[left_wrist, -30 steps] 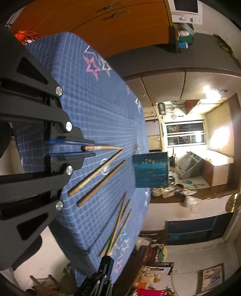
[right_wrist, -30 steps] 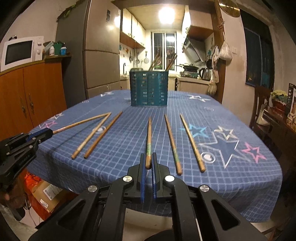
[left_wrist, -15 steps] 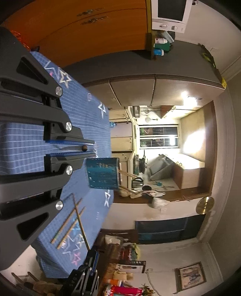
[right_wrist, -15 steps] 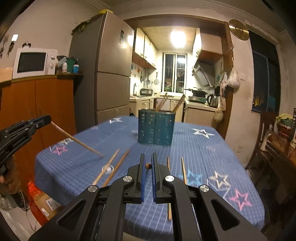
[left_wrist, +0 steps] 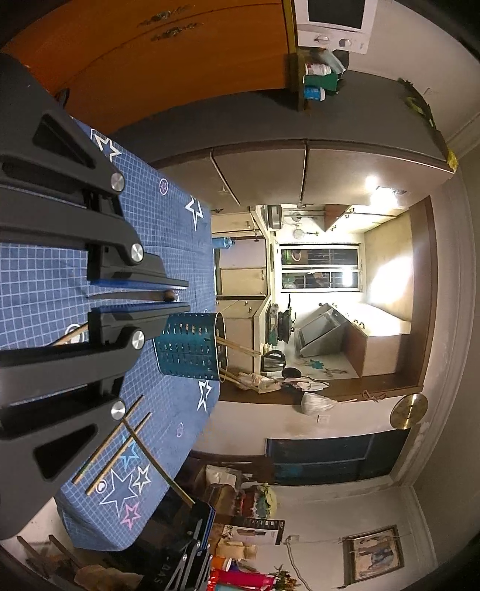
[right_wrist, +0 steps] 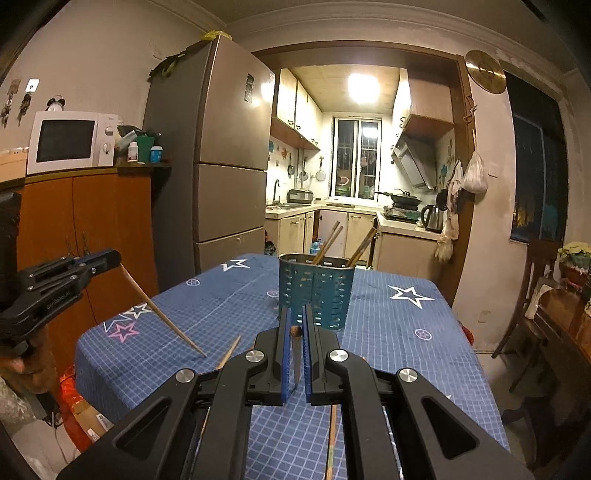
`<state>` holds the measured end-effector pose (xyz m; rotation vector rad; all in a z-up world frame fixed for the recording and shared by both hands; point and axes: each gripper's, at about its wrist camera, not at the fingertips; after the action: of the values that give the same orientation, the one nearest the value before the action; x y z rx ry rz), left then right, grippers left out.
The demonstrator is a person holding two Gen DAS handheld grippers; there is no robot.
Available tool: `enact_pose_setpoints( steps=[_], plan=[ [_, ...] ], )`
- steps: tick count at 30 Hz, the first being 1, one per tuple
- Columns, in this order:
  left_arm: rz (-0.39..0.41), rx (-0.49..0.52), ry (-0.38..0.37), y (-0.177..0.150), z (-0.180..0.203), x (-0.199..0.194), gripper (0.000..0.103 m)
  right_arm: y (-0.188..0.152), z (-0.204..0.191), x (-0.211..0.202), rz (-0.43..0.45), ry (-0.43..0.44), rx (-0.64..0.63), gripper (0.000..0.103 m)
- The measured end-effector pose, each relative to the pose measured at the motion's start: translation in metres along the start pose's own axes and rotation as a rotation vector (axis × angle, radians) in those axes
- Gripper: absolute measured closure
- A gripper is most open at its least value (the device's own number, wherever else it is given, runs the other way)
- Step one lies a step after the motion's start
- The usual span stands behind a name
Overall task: Organize utensils
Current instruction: 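Lift the left tool's chopstick upright over the teal holder while the right tool carries its chopstick there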
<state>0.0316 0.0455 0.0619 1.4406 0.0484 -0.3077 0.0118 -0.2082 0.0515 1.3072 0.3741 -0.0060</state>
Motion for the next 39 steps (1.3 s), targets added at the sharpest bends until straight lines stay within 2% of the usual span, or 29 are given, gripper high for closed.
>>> enact_pose_setpoints(
  steps=[11, 21, 39],
  plan=[
    [-0.085, -0.041, -0.033, 0.029, -0.008, 0.027, 0.098, 0.021, 0.007, 0.020, -0.016, 0.040, 0.017, 0.096],
    [-0.165, -0.087, -0.027, 0.053, -0.017, 0.053, 0.098, 0.039, 0.012, 0.043, -0.044, 0.087, 0.036, 0.096],
    [-0.143, -0.065, -0.047, 0.061, -0.009, 0.057, 0.098, 0.053, 0.021, 0.048, -0.046, 0.100, 0.050, 0.096]
  ],
)
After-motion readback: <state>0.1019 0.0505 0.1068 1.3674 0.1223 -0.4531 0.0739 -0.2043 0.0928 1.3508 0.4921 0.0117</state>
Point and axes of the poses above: each gripper's, at about its wrist camera, not at the fingertips, and x roughly the way its jaws point, z to its right, y to its top, and after that the axes turned 9 degrees about -x, right-handed
